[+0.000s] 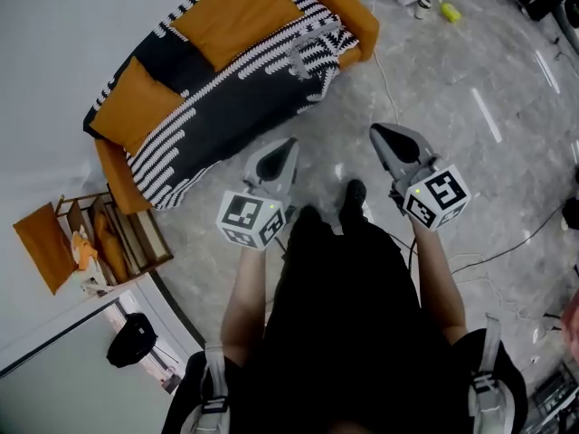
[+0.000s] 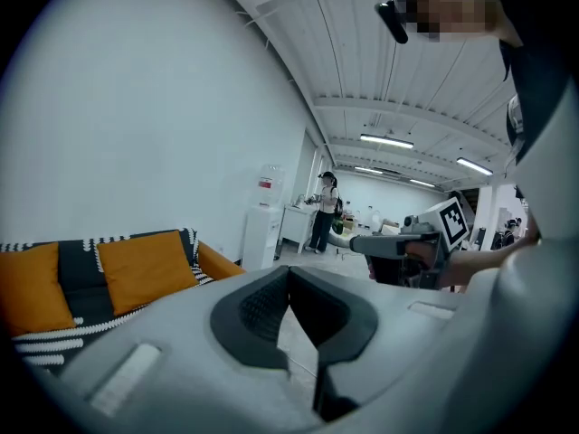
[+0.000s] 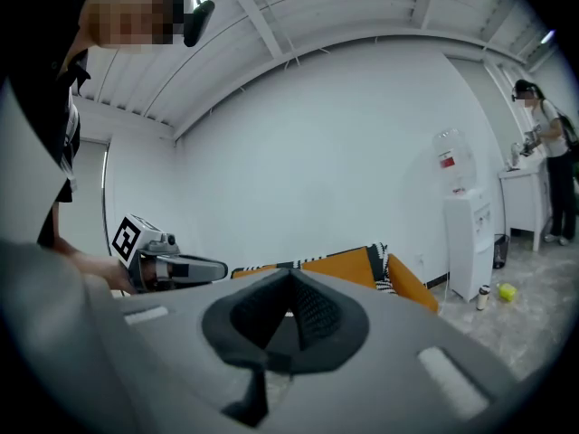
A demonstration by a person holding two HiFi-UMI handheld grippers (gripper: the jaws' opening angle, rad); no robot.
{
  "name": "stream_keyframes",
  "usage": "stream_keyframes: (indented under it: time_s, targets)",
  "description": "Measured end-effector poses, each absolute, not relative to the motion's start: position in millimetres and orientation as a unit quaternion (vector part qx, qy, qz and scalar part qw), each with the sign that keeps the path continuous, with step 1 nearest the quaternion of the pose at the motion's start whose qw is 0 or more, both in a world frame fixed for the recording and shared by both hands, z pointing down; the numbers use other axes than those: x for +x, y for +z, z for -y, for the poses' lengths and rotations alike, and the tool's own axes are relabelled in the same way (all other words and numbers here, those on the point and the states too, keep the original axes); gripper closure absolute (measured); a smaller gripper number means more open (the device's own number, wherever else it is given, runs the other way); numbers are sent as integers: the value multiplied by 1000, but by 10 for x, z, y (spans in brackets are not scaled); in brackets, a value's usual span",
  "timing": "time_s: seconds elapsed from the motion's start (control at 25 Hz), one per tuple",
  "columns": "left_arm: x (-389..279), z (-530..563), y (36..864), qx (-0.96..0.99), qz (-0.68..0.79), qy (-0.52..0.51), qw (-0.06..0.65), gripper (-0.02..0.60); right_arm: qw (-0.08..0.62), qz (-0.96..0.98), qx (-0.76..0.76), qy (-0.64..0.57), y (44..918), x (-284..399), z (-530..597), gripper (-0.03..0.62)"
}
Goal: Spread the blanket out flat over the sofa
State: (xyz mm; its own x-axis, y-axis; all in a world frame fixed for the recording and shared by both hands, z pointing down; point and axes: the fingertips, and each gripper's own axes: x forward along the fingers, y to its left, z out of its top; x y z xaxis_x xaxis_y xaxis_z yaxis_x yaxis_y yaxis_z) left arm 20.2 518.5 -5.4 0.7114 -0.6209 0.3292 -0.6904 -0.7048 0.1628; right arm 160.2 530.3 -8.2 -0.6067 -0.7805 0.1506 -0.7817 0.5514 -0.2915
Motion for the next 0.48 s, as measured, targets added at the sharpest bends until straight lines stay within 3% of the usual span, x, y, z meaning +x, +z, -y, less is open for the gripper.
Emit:
stream_keyframes:
  time_s: [0.48]
  targets:
    - [94,-4831,95,905,374,128,154,580,10,888,428,171,-1,1506,-4962,592]
